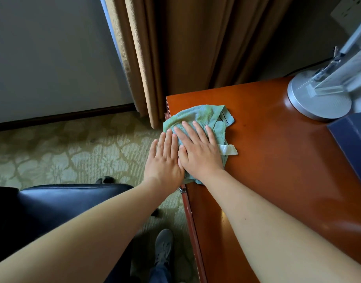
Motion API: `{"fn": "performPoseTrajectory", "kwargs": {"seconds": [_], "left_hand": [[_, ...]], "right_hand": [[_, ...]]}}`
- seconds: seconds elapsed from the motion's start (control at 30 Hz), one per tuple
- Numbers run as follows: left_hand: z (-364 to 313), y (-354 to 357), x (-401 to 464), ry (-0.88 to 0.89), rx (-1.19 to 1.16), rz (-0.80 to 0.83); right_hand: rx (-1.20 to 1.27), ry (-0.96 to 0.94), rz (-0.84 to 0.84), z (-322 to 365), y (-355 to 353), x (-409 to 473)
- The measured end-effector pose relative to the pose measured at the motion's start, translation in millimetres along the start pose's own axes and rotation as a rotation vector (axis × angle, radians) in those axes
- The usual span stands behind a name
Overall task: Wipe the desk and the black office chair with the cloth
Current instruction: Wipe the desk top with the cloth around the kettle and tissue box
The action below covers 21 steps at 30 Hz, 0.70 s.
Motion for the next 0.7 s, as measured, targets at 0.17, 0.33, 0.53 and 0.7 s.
{"fn": "performPoseTrajectory", "kwargs": {"seconds": [0.17,0.33,0.53,0.7], "left_hand": [[-2.3,3.0,-5.6,0.025,-0.033,-0.002],[10.1,0.1,5.6,0.081,-0.127,-0.012],[25.0,-22.2,65.4,-0.003,-0.174,0.010],[37.1,-33.0,105.1,-0.014,-0.104,0.038]], "right_hand": [[0.018,0.018,0.003,0.0,-2.4,-10.7],[0.007,0.024,0.019,-2.5,-1.4,2.0],[-0.010,0.002,-0.012,-13.4,-8.6,71.6],[-0.005,-0.023,-0.030,-19.6,-9.2,114.9]]}}
Point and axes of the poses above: each hand's wrist, its own x-axis towards the middle knuckle, its own y-axis out of the palm, z = x × y, the point moved 9 cm from there along x, towards the middle knuckle, and after that the axes turned 4 degrees about -x, right-handed, at the moved point
